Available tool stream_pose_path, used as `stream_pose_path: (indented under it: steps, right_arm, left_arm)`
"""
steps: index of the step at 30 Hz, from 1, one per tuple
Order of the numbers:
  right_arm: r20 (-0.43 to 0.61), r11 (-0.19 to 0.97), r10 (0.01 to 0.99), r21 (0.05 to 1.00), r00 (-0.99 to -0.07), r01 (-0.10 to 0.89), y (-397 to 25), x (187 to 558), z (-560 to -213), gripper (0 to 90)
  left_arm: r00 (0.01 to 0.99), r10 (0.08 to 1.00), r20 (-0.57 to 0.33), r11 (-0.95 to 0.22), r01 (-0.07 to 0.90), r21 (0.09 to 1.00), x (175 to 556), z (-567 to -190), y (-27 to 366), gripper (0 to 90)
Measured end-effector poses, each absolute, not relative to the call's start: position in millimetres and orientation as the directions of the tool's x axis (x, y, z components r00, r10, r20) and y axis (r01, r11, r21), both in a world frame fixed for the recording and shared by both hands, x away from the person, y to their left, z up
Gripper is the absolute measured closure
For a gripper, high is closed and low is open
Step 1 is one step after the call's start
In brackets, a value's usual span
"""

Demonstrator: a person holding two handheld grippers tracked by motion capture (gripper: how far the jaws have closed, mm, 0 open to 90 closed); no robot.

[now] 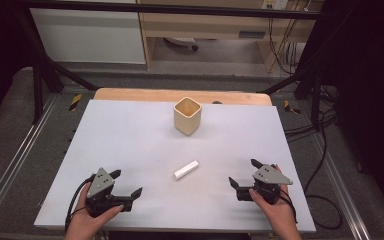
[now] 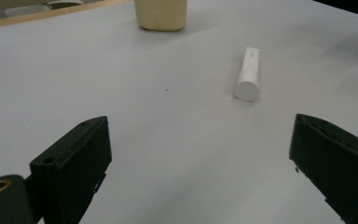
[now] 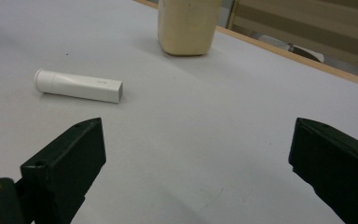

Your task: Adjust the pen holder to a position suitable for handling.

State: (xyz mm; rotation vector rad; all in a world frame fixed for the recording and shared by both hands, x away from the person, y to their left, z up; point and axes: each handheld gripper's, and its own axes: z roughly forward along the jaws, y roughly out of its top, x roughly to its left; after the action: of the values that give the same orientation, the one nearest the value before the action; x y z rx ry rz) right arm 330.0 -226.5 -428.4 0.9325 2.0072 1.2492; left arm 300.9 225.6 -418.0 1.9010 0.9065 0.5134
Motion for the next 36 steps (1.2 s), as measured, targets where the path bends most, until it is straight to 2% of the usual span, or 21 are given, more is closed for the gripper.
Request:
stream_pose_path:
  steps: [9, 19, 29, 32, 36]
  right_arm:
    - [-0.099, 0.302, 0.811, 0.915, -0.576, 0.267, -227, 331, -429, 4.0]
    - [-0.097, 0.306, 0.807, 0.912, -0.582, 0.273, -225, 330, -429, 4.0]
    - [-0.084, 0.299, 0.814, 0.909, -0.575, 0.290, -226, 330, -431, 3.8]
    - [-0.084, 0.302, 0.814, 0.907, -0.574, 0.295, -226, 331, -431, 3.8]
    - [-0.080, 0.297, 0.816, 0.908, -0.572, 0.296, -227, 331, -431, 3.8]
  left_arm:
    - [0.683, 0.730, -0.017, -0.365, 0.411, 0.835, 313, -415, 189, 7.1]
    - [0.752, 0.657, 0.048, -0.508, 0.395, 0.765, 333, -403, 128, 8.2]
    - [0.781, 0.621, 0.064, -0.583, 0.406, 0.704, 354, -403, 102, 11.3]
    - [0.785, 0.617, 0.055, -0.600, 0.425, 0.678, 364, -405, 99, 18.7]
    - [0.781, 0.622, 0.051, -0.613, 0.446, 0.652, 371, -411, 97, 24.2]
